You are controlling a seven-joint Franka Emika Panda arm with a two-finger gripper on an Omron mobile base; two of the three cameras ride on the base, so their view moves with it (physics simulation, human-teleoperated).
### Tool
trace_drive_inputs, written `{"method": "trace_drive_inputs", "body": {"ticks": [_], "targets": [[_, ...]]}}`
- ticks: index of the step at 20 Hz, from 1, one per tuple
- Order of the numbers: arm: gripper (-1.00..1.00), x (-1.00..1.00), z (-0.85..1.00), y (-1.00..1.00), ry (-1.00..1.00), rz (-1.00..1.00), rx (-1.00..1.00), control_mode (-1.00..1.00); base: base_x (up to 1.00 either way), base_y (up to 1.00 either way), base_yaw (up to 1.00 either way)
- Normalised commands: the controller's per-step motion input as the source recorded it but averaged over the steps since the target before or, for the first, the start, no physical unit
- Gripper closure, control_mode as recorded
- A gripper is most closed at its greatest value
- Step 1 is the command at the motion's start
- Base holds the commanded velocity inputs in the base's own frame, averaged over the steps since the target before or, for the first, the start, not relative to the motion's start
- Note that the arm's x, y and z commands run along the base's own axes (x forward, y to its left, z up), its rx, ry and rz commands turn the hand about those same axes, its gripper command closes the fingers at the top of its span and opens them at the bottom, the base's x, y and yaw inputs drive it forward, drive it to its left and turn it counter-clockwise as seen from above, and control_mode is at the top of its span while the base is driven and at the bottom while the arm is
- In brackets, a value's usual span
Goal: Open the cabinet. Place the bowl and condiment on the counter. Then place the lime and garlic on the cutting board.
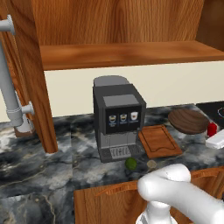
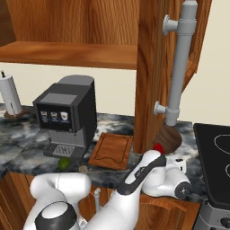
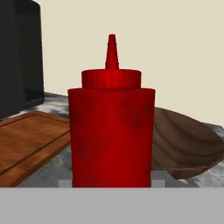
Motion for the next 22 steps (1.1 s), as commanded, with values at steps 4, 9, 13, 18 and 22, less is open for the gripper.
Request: {"method": "trace_drive_inputs", "body": {"ticks": [4,9,13,18,22], "targets": [[1.0,0.35,-0.35,-0.3,-0.03,0.07,0.0,-1.0,0.0,0.0,0.0],[1.0,0.4,-0.34,-0.26,-0.01,0.07,0.0,-1.0,0.0,0.0,0.0],[1.0,0.34,-0.34,-0.25,0.0,0.06,0.0,-1.0,0.0,0.0,0.0],[1.0,0.2,-0.32,-0.23,-0.01,0.06,0.0,-1.0,0.0,0.0,0.0],[1.0,-0.03,-0.21,-0.24,-0.07,0.06,0.0,-1.0,0.0,0.0,0.0]]}}
